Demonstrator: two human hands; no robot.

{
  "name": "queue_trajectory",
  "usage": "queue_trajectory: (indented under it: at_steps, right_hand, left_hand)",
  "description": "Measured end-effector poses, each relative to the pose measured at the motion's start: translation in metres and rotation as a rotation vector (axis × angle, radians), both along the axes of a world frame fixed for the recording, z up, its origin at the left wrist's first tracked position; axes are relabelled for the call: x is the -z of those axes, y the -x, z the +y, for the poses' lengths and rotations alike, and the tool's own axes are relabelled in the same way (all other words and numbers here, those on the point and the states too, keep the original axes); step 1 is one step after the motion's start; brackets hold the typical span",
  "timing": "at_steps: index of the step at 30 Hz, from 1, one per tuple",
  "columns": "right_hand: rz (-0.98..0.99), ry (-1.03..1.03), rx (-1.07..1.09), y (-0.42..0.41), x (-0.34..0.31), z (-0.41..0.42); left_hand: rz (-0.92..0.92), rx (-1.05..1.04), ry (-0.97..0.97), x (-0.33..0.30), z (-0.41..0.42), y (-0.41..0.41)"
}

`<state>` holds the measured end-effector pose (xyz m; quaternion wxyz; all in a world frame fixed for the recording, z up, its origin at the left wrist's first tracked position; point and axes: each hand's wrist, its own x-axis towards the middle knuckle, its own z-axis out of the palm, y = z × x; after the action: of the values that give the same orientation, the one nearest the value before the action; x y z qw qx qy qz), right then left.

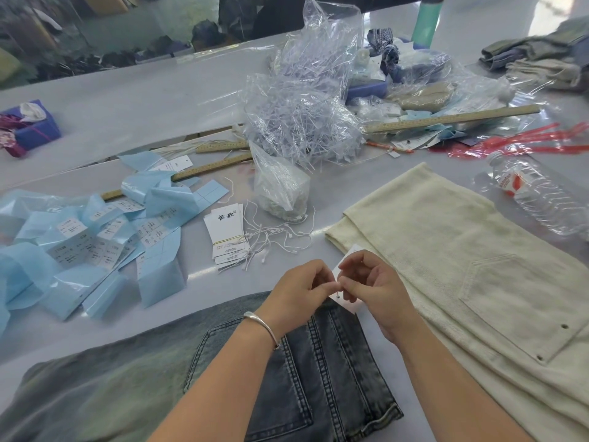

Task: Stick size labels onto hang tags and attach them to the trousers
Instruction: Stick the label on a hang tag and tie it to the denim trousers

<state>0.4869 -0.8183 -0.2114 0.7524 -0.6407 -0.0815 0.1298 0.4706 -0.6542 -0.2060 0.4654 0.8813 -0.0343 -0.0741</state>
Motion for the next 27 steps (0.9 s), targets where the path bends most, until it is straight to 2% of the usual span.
queue_trajectory:
  at_steps: [4, 9, 12, 14, 16, 17, 18, 20, 22, 27]
  right_hand:
    - [0.027, -0.032, 0.013, 0.0, 0.0, 0.002]
    - [-0.015, 0.091, 0.111, 0.004, 0.003, 0.012]
    - [-0.087, 0.203, 0.079, 0.007, -0.003, 0.012]
    - [-0.186, 0.471, 0.038, 0.006, -0.009, 0.01]
    - [-0.302, 0.934, 0.004, 0.006, -0.013, 0.014]
    - [-0.33, 1.125, 0.032, 0.009, -0.016, 0.018]
    - [-0.354, 1.223, 0.084, 0.014, -0.019, 0.025]
    - [-0.431, 1.18, 0.169, 0.029, -0.025, 0.045]
    - [-0.501, 1.046, 0.112, 0.047, -0.026, 0.071]
    - [-0.56, 1.043, -0.411, 0.089, -0.016, 0.17]
  left_hand:
    - [0.026, -0.062, 0.179, 0.008, 0.001, 0.005]
    - [0.01, -0.132, 0.199, 0.016, -0.002, 0.009]
    - [-0.014, -0.173, 0.17, 0.019, -0.003, 0.012]
    - [-0.038, -0.18, 0.08, 0.018, -0.007, 0.014]
    - [-0.068, -0.147, -0.064, 0.015, -0.01, 0.014]
    - [-0.081, -0.135, -0.101, 0.013, -0.009, 0.015]
    - [-0.091, -0.133, -0.108, 0.011, -0.004, 0.017]
    - [-0.107, -0.166, -0.097, 0.008, 0.02, 0.029]
    - [-0.133, -0.246, -0.118, 0.009, 0.059, 0.053]
    - [-0.059, -0.668, -0.263, 0.025, 0.188, 0.163]
